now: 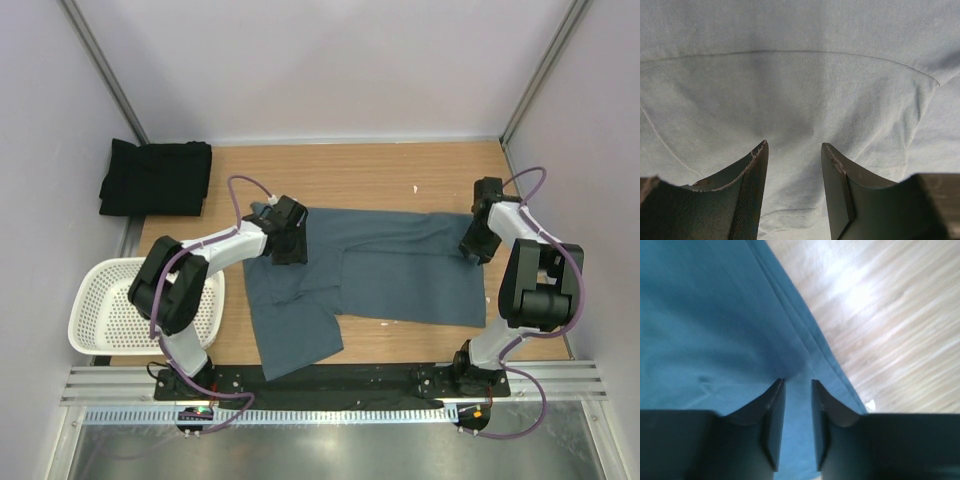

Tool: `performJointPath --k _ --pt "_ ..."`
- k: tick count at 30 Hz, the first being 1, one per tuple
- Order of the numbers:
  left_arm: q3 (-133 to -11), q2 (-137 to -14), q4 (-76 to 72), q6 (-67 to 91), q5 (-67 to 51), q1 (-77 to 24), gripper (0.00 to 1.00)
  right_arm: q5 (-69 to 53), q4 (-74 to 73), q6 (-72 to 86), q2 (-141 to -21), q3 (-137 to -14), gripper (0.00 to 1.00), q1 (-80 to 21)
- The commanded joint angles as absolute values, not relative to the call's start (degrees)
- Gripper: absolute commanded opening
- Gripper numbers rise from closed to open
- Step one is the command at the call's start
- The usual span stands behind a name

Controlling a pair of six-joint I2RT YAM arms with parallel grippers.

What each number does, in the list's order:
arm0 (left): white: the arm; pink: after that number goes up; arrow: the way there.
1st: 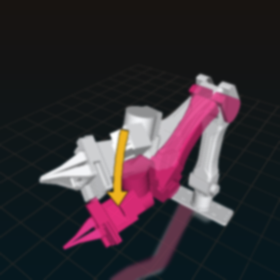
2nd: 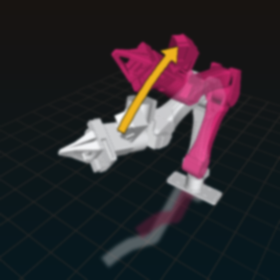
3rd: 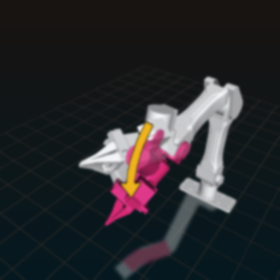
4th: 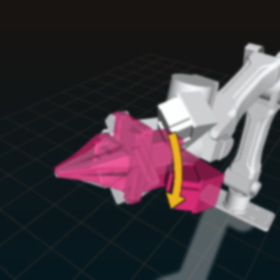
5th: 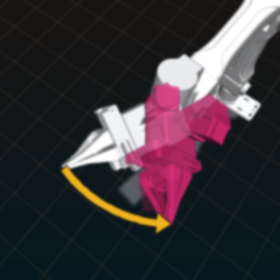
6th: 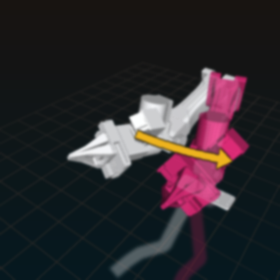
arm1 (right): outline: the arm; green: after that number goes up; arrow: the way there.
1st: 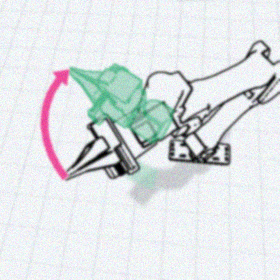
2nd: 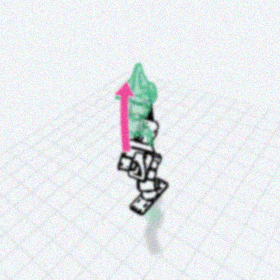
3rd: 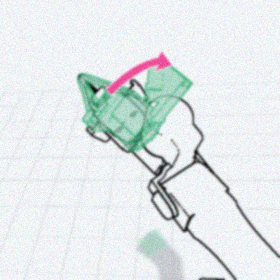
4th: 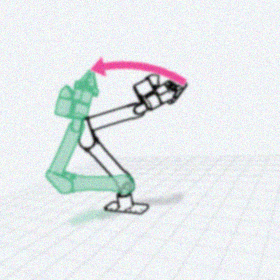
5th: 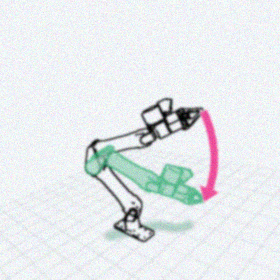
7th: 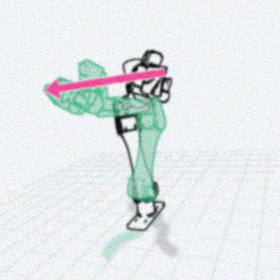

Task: Fold and stack the t-shirts
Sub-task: Fold the tshirt

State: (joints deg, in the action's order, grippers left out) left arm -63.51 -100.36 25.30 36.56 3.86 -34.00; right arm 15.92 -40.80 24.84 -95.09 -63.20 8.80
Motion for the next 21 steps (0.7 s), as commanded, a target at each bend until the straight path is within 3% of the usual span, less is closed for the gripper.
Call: performJointPath --k 1,3,9,21 --pt "-64.0 -98.4 26.0 35.3 3.2 -34.2 0.48 14.2 -45.4 25.9 -93.0 -63.5 0.44 9.0" --pt "-64.9 -97.7 25.9 34.2 2.8 -34.4 0.49 14.4 -47.5 26.0 -93.3 -66.3 0.48 10.0" --pt "-67.3 -97.6 26.2 30.2 3.0 -36.9 0.5 12.1 -47.9 27.1 -95.0 -72.5 0.5 13.8" --pt "-69.1 -100.4 29.0 28.8 6.2 -42.1 0.5 3.5 -39.3 33.0 -96.9 -65.6 0.43 16.3"
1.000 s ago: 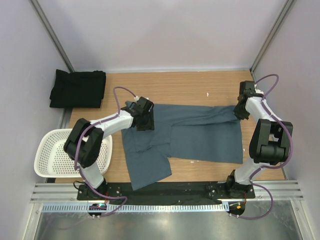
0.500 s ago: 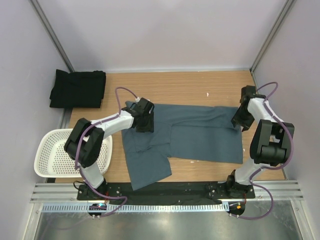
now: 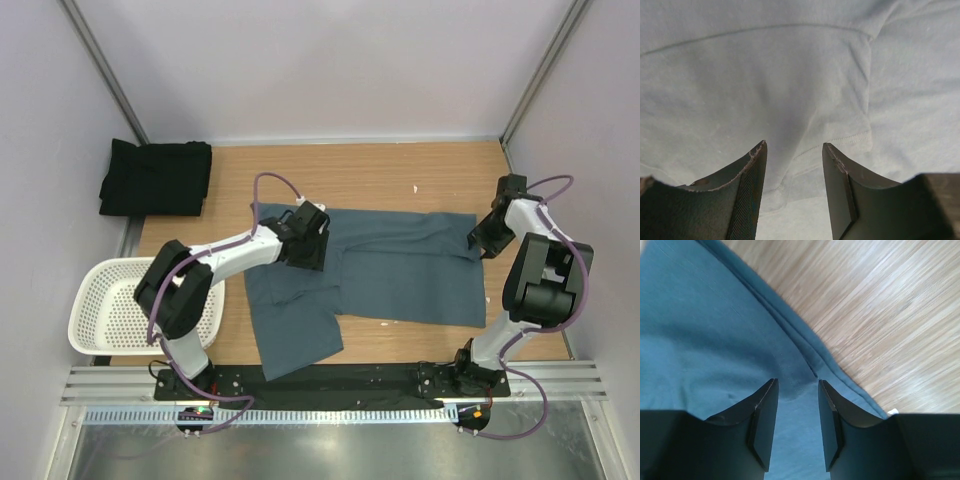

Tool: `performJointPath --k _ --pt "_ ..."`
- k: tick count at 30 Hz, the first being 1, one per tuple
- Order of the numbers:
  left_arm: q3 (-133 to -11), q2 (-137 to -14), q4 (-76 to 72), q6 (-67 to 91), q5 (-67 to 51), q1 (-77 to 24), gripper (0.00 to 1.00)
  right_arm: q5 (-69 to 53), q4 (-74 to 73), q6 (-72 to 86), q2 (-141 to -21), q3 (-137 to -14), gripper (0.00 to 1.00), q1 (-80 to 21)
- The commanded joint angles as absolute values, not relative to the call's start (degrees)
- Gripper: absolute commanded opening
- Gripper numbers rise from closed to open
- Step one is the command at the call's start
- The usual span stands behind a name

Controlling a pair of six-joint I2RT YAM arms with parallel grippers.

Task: Fold and stack the t-shirts
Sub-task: Fold the tshirt

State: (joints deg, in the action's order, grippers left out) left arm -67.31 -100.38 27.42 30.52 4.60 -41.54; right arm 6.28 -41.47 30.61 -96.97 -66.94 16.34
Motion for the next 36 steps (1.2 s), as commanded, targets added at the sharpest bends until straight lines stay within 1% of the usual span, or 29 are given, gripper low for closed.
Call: performJointPath --k 1,4,6,9,13,14,15,17,18,20,21,23,24,26,27,30,31,33,36 --pt "-69.2 -100.5 29.2 28.7 6.6 -42.3 0.5 3.8 -39.3 33.2 -96.7 -65.2 0.43 16.3" --pt "-69.3 -101.1 29.5 28.6 6.7 -42.5 0.5 4.9 -39.4 35.2 -95.9 -63.4 0.47 16.3" --pt "-69.3 -101.3 29.7 28.6 6.7 -42.5 0.5 5.6 -39.3 36.9 -95.0 -62.3 0.53 16.3" --pt "-69.4 -102.0 29.7 28.6 6.7 -42.7 0.5 6.3 -37.7 38.3 -94.2 -60.7 0.55 16.3" --pt "-69.9 -103.4 29.7 28.6 6.5 -42.7 0.49 8.5 -35.9 38.6 -95.4 -60.6 0.54 16.3" --pt "-70.0 -103.7 29.9 28.5 6.4 -42.7 0.49 9.2 -35.2 38.5 -95.7 -60.6 0.52 16.3" --pt "-70.0 -103.9 30.0 28.5 6.2 -42.6 0.49 9.6 -34.9 38.5 -96.1 -60.7 0.47 16.3" --pt "-69.9 -104.2 30.1 28.3 5.6 -42.7 0.48 10.2 -34.3 38.3 -96.3 -61.2 0.43 16.3" --pt "-69.9 -104.2 30.1 28.1 5.5 -42.7 0.47 10.5 -34.2 38.2 -96.3 -61.3 0.37 16.3" --pt "-69.7 -104.5 30.1 28.0 5.5 -42.7 0.46 11.0 -34.4 37.8 -96.3 -62.4 0.32 16.3" --pt "-69.5 -104.7 30.1 27.8 5.2 -42.7 0.45 11.5 -34.5 37.5 -96.2 -62.7 0.25 16.3" --pt "-69.6 -104.6 30.2 27.4 4.4 -42.9 0.44 12.0 -34.8 36.7 -96.2 -63.6 0.19 16.3" --pt "-69.4 -104.4 30.1 27.3 4.2 -42.9 0.43 12.2 -35.0 36.7 -96.2 -64.0 0.13 16.3" --pt "-69.4 -104.3 30.2 26.8 3.8 -43.2 0.42 12.6 -35.2 36.0 -96.2 -64.5 0.08 16.3" --pt "-69.4 -104.5 30.2 26.6 3.9 -43.3 0.41 12.6 -35.2 35.9 -96.2 -64.6 0.02 16.3" --pt "-69.3 -104.4 30.5 26.5 3.0 -43.5 0.33 12.4 -35.2 35.2 -95.9 -65.0 0.01 16.3" --pt "-69.3 -104.3 30.5 26.5 2.6 -43.6 0.28 12.6 -35.3 35.1 -95.8 -65.6 0.01 16.3" --pt "-69.4 -103.5 30.8 26.5 1.5 -43.6 0.25 13.5 -35.8 33.5 -95.3 -66.4 0.01 16.3" --pt "-69.6 -102.1 31.1 26.5 0.4 -43.6 0.24 15.8 -36.8 31.5 -94.1 -68.1 0.01 16.3"
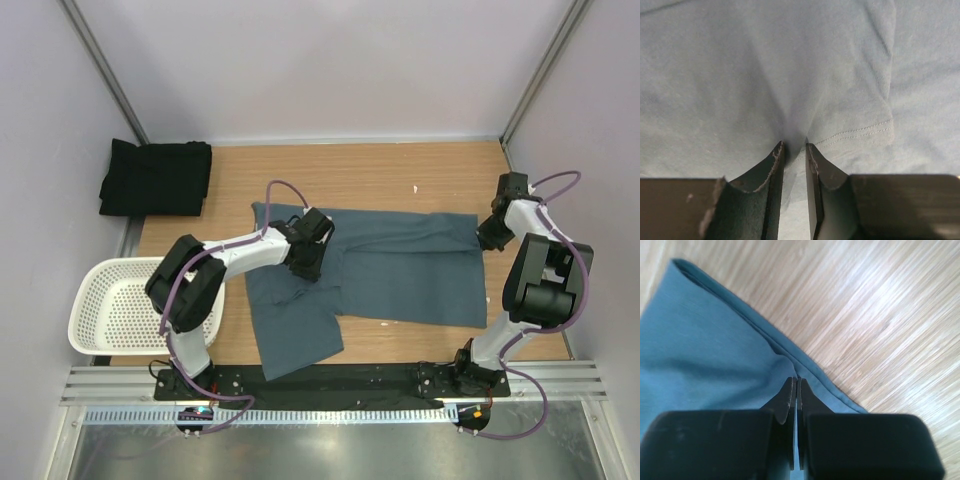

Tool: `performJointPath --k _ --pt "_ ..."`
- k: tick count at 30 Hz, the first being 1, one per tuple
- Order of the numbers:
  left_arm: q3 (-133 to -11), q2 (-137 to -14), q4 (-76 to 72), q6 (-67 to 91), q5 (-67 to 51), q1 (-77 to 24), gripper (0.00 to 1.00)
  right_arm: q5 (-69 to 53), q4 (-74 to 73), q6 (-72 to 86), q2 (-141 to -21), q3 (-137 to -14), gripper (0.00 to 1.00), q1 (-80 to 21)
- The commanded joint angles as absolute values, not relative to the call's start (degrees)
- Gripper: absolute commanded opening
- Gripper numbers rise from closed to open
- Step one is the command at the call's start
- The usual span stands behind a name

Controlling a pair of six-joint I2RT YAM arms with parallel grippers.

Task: Fold and stack the t-shirts
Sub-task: Fold the tshirt

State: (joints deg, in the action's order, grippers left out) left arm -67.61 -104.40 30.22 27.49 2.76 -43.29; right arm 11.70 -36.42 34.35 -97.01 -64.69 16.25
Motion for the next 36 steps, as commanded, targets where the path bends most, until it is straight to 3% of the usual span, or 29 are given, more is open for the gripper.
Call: performJointPath --k 1,9,12,22,36 --pt "-69.7 -101.3 31.2 26.5 0.4 -43.6 0.25 16.2 -37.0 30.0 -93.6 -68.6 0.01 16.3" --pt "-72.5 -98.2 32.7 26.6 -2.5 -44.3 0.4 17.7 -37.3 26.0 -91.1 -68.5 0.01 16.2" --pt "-74.3 -99.1 32.7 27.1 -2.5 -45.7 0.41 17.4 -36.6 26.4 -91.3 -66.5 0.01 16.2" --pt "-80.0 -107.3 34.0 31.3 1.4 -52.7 0.38 17.5 -34.5 28.8 -93.3 -63.8 0.01 16.2" --pt "-81.8 -112.2 35.2 37.0 7.7 -54.8 0.35 17.6 -34.4 28.8 -92.5 -63.3 0.01 16.2"
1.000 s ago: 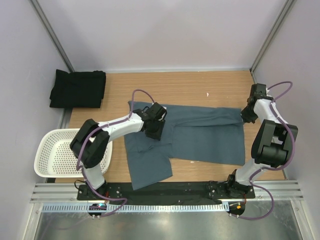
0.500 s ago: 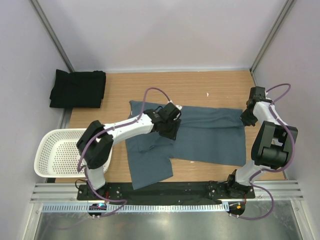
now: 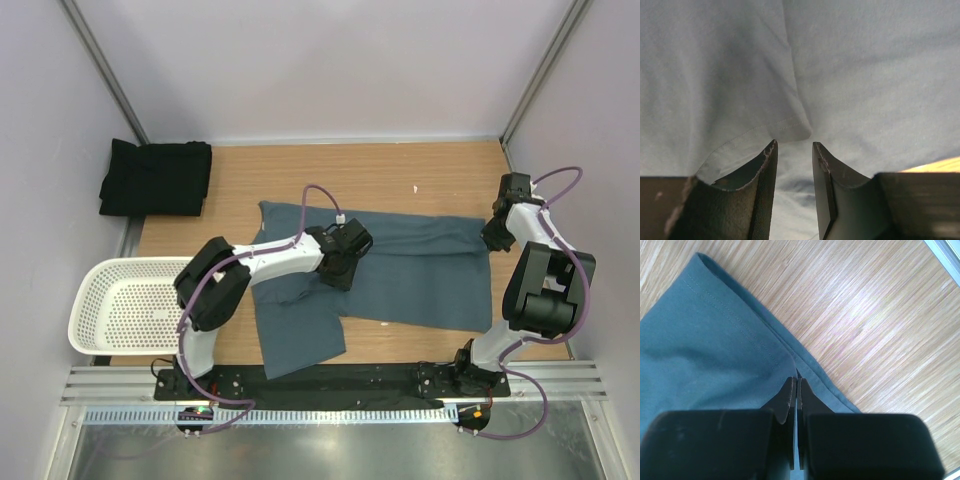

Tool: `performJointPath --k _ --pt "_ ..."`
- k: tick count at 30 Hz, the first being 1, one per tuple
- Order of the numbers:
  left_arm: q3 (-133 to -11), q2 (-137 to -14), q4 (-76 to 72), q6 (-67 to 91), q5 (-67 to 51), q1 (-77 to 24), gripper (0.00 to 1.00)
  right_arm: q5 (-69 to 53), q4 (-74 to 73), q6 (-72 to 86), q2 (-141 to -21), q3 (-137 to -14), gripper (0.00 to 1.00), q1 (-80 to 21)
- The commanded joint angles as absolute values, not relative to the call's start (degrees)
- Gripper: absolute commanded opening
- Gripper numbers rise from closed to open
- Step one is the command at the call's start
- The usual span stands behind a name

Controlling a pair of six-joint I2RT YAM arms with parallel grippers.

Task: Fold and stack the t-shirts
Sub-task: Fold the tshirt

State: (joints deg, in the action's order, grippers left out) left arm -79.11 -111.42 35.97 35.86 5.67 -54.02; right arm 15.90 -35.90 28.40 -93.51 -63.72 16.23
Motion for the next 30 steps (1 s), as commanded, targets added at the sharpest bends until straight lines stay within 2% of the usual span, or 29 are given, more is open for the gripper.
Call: performJointPath --k 1,7,9,10,13,14,15,30 --pt "-81.9 -112.3 35.2 37.1 8.1 -54.8 0.35 17.6 -34.4 28.7 -92.5 -63.2 0.01 16.2" --pt "-82.5 -113.6 34.5 36.7 8.9 -54.8 0.33 17.4 -34.2 28.7 -92.9 -63.1 0.01 16.2" --pt "-82.7 -114.3 34.5 36.6 8.9 -54.8 0.29 17.4 -34.4 28.8 -93.1 -63.4 0.01 16.2" --pt "-82.8 -114.4 34.5 36.6 8.8 -54.8 0.26 17.6 -34.4 28.7 -93.1 -63.5 0.01 16.2" --pt "-82.7 -114.3 34.2 36.0 8.0 -54.8 0.11 17.9 -34.5 28.7 -93.3 -63.6 0.01 16.2" --pt "-82.7 -114.2 34.2 35.9 7.7 -54.8 0.03 17.8 -34.5 28.6 -93.3 -63.8 0.01 16.2" --pt "-82.6 -113.9 34.1 35.8 7.4 -54.8 0.0 17.9 -34.5 28.7 -93.4 -63.8 0.01 16.2" --pt "-80.4 -103.4 36.2 32.6 2.5 -54.8 0.0 18.4 -34.9 28.6 -92.7 -63.9 0.01 16.2"
